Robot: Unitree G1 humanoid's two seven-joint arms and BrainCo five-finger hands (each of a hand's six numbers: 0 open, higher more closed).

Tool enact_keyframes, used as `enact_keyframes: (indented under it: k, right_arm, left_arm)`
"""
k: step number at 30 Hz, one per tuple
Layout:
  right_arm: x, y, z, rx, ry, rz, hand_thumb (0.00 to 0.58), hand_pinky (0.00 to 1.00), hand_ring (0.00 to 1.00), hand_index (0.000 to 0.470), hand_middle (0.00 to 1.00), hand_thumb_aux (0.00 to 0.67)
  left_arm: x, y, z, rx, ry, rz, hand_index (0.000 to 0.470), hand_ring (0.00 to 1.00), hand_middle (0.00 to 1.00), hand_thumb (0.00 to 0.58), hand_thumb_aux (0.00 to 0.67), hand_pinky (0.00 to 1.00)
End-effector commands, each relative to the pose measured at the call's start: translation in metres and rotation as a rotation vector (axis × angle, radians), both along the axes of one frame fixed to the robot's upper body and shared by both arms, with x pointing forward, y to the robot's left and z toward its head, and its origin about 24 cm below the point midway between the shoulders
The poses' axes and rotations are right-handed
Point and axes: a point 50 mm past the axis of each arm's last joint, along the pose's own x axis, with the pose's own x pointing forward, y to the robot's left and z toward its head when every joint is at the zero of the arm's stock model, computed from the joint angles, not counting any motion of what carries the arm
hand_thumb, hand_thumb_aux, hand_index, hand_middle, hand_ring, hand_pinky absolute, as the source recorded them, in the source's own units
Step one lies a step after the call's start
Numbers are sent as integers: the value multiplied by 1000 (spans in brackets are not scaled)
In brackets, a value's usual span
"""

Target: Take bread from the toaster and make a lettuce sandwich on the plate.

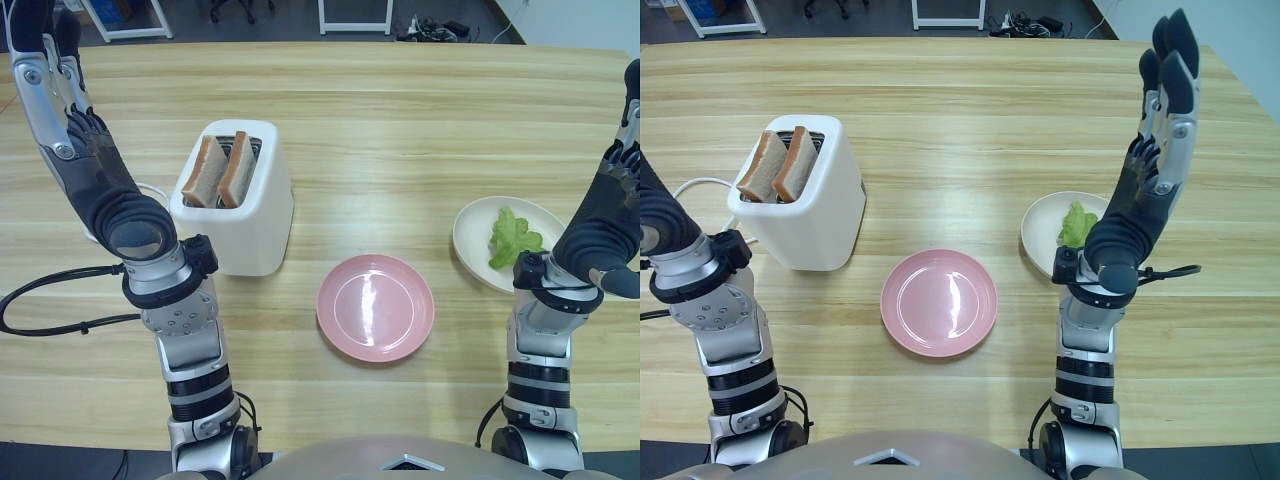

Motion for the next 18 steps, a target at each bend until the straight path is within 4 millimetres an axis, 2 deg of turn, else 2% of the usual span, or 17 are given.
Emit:
enact_keyframes:
  k: [1, 7, 10, 14, 18]
  right_arm:
    - [-2, 0, 1, -2, 0, 21, 0, 0, 0, 0, 0, 0]
    - [-4, 0, 0, -8, 3, 31, 0, 0, 0, 0, 0, 0]
    - [-4, 1, -2, -13, 8, 35, 0, 0, 0, 0, 0, 0]
    - [-6, 1, -5, -22, 17, 31, 0, 0, 0, 0, 0, 0]
    - [-10, -1, -10, -28, 23, 9, 0, 0, 0, 0, 0, 0]
  left_arm:
    - [3, 0, 3, -4, -4, 55, 0, 0, 0, 0, 0, 0]
    - [4, -2, 2, 2, 14, 30, 0, 0, 0, 0, 0, 0]
    - [11, 6, -2, 58, 86, 110, 0, 0, 0, 0, 0, 0]
    - [31, 41, -4, 252, 270, 319, 0, 0, 0, 0, 0, 0]
    - [59, 92, -21, 492, 607, 539, 0, 0, 0, 0, 0, 0]
